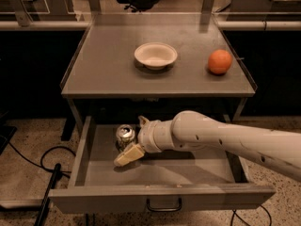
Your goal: Pick 7up can from top drawer and place on counter
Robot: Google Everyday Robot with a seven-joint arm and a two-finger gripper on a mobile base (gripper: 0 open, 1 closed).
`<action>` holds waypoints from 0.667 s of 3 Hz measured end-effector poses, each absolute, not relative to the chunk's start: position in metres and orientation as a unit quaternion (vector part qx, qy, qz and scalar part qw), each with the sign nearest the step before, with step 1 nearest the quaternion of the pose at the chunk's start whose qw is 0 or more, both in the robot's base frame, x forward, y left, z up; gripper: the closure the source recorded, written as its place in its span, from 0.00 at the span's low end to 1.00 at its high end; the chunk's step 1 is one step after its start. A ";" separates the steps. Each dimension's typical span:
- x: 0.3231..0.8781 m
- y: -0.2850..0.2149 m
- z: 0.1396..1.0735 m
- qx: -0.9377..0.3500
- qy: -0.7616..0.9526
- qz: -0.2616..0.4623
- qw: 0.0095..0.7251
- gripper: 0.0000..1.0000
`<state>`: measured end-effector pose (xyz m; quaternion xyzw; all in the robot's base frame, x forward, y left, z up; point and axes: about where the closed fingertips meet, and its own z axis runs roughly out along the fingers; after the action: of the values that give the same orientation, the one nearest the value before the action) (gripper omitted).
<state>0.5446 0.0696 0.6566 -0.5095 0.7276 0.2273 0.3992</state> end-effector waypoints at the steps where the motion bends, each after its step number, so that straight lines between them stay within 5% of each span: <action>1: 0.547 0.078 0.648 -0.506 0.727 0.236 0.399 0.00; 2: 0.547 0.079 0.648 -0.506 0.727 0.236 0.399 0.19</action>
Offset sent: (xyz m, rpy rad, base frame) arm 0.0021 0.0080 -0.0076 0.0137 0.0096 0.0024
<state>0.5469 0.0786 0.6478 -0.5061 0.7274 0.2363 0.3987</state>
